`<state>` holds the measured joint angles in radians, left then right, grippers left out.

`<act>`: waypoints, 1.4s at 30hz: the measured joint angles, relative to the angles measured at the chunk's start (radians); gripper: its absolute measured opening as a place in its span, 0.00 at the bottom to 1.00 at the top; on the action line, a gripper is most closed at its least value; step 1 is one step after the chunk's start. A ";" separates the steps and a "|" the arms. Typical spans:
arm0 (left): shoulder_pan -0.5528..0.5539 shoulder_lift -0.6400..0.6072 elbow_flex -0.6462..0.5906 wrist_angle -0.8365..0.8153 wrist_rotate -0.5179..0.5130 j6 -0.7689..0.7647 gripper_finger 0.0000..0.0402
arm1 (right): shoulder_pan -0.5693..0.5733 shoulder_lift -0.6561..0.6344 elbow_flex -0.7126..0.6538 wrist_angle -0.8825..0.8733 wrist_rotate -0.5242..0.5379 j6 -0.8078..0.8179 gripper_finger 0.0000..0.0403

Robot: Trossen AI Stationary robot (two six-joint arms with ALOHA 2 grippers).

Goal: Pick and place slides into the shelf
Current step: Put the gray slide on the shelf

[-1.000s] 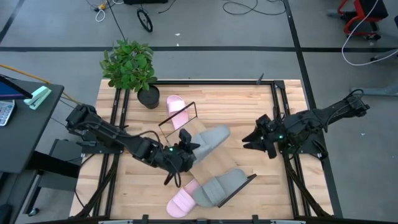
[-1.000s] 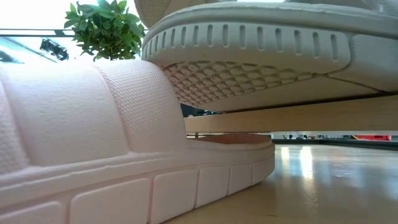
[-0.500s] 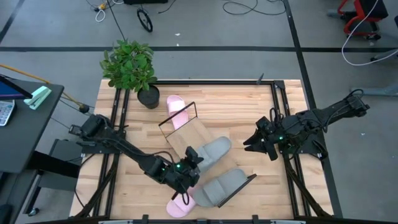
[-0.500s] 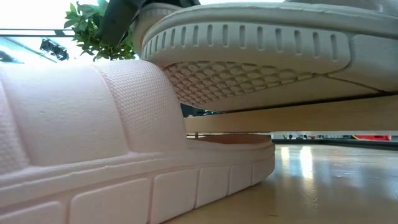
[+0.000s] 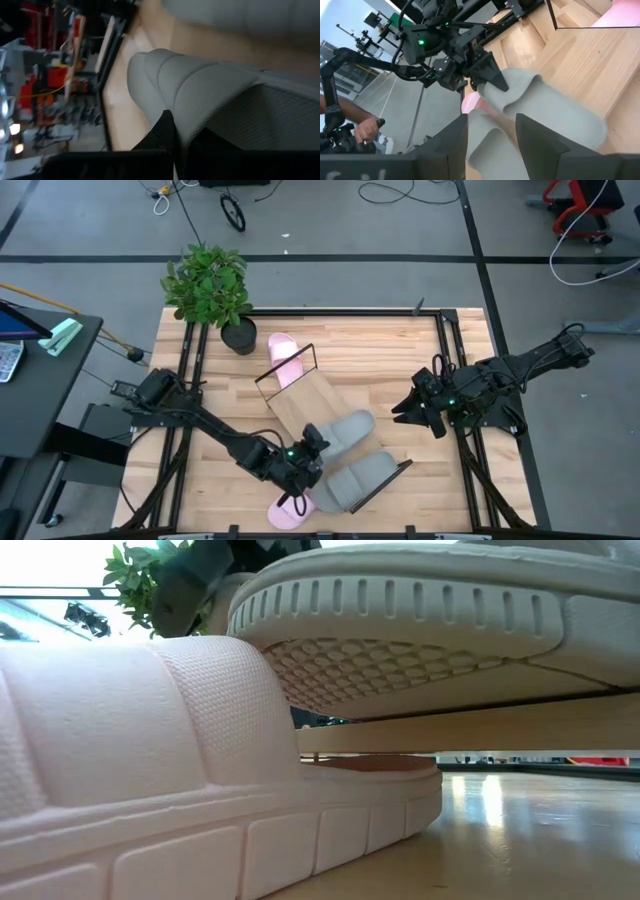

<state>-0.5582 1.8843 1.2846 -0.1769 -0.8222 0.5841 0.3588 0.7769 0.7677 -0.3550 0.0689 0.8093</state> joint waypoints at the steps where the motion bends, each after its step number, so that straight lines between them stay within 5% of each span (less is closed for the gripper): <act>1: -0.003 0.000 0.000 0.001 0.024 -0.003 0.03 | 0.000 0.000 0.000 0.000 0.000 0.000 0.42; 42: -0.004 0.034 0.001 -0.014 0.075 -0.092 0.04 | -0.001 0.000 0.000 0.001 0.001 0.011 0.42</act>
<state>-0.5619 1.9186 1.2858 -0.1910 -0.7468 0.4917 0.3576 0.7769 0.7677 -0.3541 0.0701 0.8204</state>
